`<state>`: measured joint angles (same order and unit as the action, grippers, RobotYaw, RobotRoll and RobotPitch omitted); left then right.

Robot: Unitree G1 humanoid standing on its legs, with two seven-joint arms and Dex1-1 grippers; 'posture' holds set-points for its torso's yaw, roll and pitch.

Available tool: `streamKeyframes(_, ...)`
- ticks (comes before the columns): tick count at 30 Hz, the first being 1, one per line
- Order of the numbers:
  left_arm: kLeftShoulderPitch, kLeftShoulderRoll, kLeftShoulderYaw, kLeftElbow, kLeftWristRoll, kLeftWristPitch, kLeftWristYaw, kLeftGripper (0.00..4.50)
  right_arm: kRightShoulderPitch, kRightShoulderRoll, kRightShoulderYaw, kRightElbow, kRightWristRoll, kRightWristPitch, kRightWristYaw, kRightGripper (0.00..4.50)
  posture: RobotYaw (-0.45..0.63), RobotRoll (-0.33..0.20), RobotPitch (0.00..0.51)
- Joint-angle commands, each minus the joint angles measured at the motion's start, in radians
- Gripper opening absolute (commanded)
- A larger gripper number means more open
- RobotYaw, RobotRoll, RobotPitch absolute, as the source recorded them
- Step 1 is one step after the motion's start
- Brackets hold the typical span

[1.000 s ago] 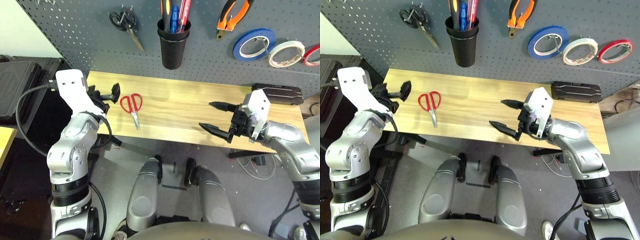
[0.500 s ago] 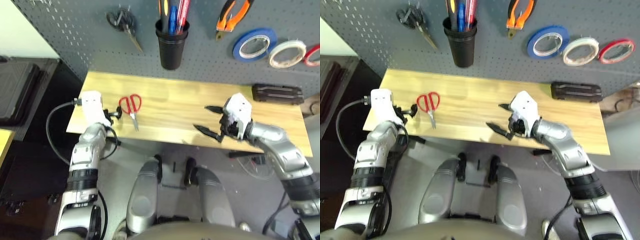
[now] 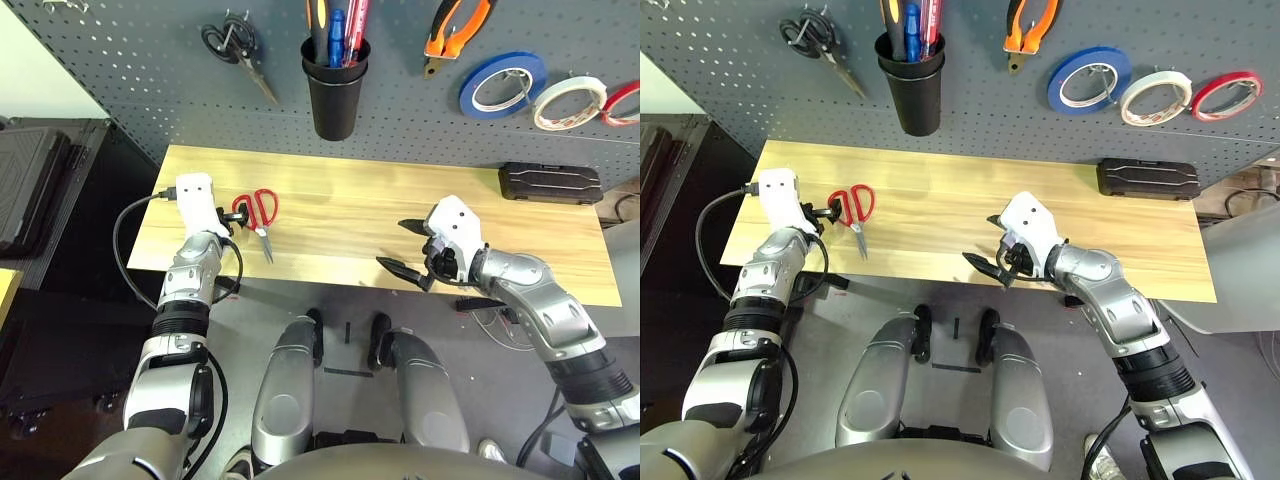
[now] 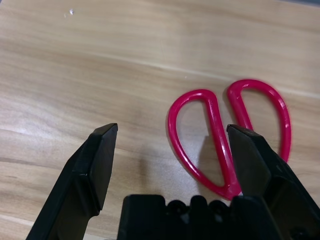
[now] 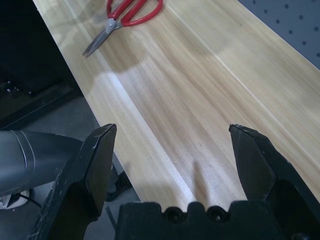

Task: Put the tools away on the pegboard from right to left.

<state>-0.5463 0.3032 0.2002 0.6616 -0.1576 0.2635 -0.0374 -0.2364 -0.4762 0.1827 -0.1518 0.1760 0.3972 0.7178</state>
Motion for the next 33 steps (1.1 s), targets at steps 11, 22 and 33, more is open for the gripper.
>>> streamKeyframes(11, -0.088, -0.003, 0.017, 0.273, 0.04, -0.069, 0.073, 4.47, 0.025, -0.021, -0.016, -0.059, 0.004, 0.046, -0.012, 4.5, -0.01, 0.0, 0.372)
streamKeyframes(22, -0.11, -0.016, 0.077, 0.269, -0.009, -0.106, 0.079, 4.47, 0.032, -0.032, -0.015, -0.068, 0.004, 0.049, -0.014, 4.5, -0.01, 0.0, 0.371)
streamKeyframes(33, -0.059, -0.026, 0.133, 0.146, -0.051, -0.078, 0.106, 4.47, 0.029, -0.024, -0.006, -0.052, 0.001, 0.039, -0.014, 4.5, 0.01, 0.0, 0.372)
